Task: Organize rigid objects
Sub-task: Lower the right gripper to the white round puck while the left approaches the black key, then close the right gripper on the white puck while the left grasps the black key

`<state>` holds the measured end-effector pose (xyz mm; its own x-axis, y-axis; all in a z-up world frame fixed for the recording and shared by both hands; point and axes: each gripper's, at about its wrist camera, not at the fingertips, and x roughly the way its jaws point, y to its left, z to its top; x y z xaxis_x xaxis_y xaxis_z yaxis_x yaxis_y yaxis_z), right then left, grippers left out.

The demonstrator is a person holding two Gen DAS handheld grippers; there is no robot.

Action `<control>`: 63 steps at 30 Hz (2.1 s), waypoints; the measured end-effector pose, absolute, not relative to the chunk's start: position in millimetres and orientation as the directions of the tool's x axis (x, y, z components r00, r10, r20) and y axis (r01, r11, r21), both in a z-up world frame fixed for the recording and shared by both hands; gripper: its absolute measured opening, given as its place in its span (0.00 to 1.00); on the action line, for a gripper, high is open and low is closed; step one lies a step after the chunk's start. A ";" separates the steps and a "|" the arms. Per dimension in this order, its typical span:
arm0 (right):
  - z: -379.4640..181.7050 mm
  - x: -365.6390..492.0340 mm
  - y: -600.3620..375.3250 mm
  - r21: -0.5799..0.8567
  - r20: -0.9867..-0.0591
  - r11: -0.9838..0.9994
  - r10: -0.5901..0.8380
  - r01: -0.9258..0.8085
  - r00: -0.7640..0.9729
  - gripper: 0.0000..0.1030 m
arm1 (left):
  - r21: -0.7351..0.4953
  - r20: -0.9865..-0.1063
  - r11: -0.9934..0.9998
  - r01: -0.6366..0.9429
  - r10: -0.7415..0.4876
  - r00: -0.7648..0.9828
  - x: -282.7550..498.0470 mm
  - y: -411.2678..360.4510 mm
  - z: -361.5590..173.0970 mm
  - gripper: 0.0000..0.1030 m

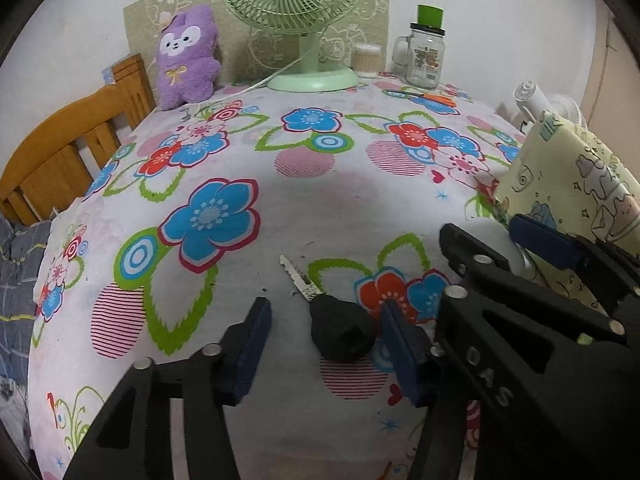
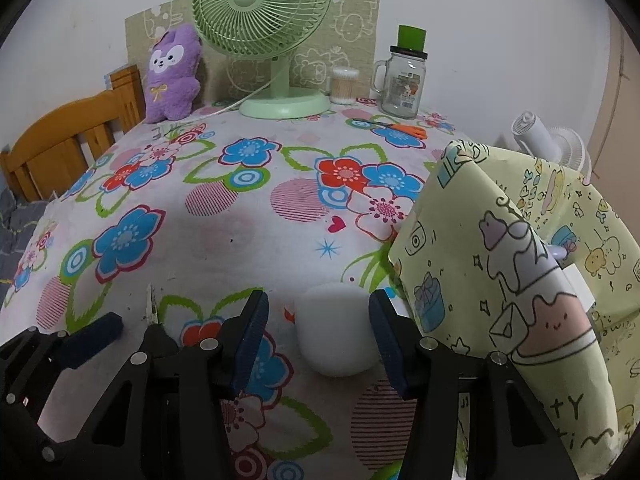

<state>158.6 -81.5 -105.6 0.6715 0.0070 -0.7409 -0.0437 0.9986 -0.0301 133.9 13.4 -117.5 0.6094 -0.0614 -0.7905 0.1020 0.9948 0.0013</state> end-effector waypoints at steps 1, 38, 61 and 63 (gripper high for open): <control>-105.9 159.9 -80.3 -0.040 -0.742 0.998 0.003 -0.049 0.670 0.54 | 0.001 -0.791 0.995 0.104 -0.063 0.609 133.4 13.4 -117.4 0.49; -119.7 170.3 -69.7 -0.016 -0.808 1.000 -0.016 0.006 0.589 0.48 | -0.035 -0.783 0.995 0.096 -0.087 0.616 131.8 35.4 -117.5 0.31; -94.4 126.7 -71.4 0.017 -0.777 1.000 0.030 -0.026 0.629 0.48 | -0.021 -0.748 0.995 0.097 -0.080 0.659 87.7 32.4 -96.1 0.31; -90.9 123.0 -72.0 0.019 -0.771 0.999 0.031 -0.026 0.636 0.48 | -0.020 -0.742 0.995 0.098 -0.081 0.666 83.5 31.6 -92.5 0.31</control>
<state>123.0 -72.0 -90.9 0.6361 0.0311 -0.7710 -0.0264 0.9995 0.0186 83.5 31.6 -92.5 0.6660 -0.0805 -0.7416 0.0981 0.9950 -0.0199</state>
